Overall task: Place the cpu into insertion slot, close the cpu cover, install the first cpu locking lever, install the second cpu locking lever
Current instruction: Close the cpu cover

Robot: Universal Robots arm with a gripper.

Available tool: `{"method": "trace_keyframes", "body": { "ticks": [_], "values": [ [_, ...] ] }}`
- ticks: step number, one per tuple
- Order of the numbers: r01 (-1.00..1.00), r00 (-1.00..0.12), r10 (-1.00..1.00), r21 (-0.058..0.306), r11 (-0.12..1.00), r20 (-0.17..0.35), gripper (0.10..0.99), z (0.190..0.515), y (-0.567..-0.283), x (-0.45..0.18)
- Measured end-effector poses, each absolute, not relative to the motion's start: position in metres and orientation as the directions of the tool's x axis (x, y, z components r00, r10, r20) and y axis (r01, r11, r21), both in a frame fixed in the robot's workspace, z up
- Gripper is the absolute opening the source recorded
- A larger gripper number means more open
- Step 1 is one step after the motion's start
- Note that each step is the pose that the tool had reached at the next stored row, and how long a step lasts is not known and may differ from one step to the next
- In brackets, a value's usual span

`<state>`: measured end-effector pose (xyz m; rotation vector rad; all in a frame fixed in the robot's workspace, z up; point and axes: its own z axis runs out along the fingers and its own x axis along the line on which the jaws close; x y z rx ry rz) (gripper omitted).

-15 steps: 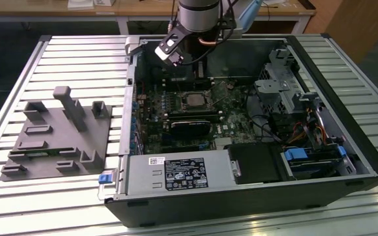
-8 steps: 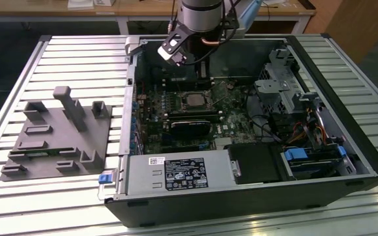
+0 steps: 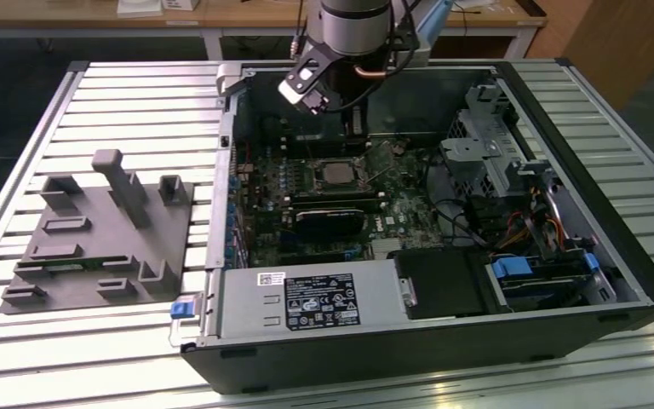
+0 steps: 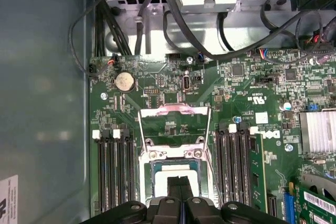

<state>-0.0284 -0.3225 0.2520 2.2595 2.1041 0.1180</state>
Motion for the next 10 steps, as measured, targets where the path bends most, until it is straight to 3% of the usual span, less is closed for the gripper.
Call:
{"method": "trace_keyframes", "body": {
  "ticks": [10],
  "values": [
    [0.993, 0.070, 0.997, 0.090, -0.072, 0.020, 0.106, 0.2520, -0.3225, -0.0208]
  ]
}}
